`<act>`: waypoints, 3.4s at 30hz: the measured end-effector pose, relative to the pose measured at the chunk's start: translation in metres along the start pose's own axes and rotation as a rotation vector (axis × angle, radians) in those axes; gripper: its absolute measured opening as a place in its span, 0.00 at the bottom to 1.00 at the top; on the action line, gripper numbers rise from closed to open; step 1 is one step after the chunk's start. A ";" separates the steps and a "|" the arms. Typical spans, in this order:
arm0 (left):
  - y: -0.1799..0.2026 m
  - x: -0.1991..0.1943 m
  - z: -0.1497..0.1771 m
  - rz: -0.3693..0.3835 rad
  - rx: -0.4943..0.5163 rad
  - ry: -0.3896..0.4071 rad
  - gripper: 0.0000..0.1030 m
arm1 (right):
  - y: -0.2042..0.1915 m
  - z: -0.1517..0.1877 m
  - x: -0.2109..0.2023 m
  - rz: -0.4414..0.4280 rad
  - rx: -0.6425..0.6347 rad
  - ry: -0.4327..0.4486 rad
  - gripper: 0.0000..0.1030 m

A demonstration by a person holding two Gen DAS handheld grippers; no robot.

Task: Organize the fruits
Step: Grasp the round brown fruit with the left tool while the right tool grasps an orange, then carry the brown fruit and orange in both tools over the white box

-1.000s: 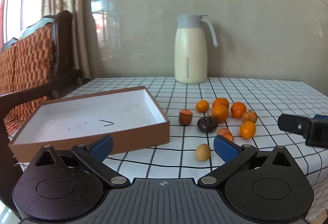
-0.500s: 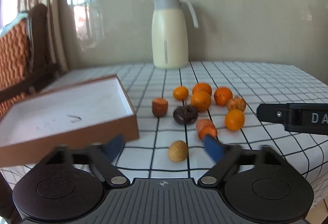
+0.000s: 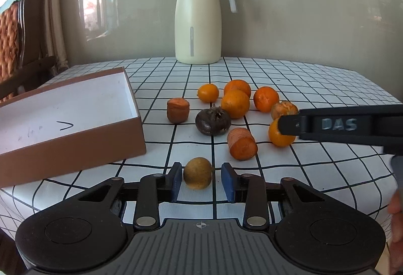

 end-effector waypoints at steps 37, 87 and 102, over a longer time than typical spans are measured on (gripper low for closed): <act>-0.020 -0.019 0.001 -0.032 -0.050 0.059 0.25 | -0.013 0.009 -0.014 -0.081 -0.059 0.016 0.25; -0.148 -0.086 0.026 -0.244 -0.258 0.124 0.25 | -0.135 0.027 -0.032 -0.401 -0.227 0.049 0.25; -0.194 -0.099 0.020 -0.340 -0.302 0.174 0.25 | -0.155 0.014 -0.024 -0.436 -0.207 0.100 0.25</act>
Point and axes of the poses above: each gripper's, at about its wrist camera, not at the fingertips, and x roughly the way its jaws point, y to its right, z to its underside, the point moved 2 cm from there along x, roughly the way its jaws point, and after that the axes turned 3 degrees about z, right-handed, at the moved point
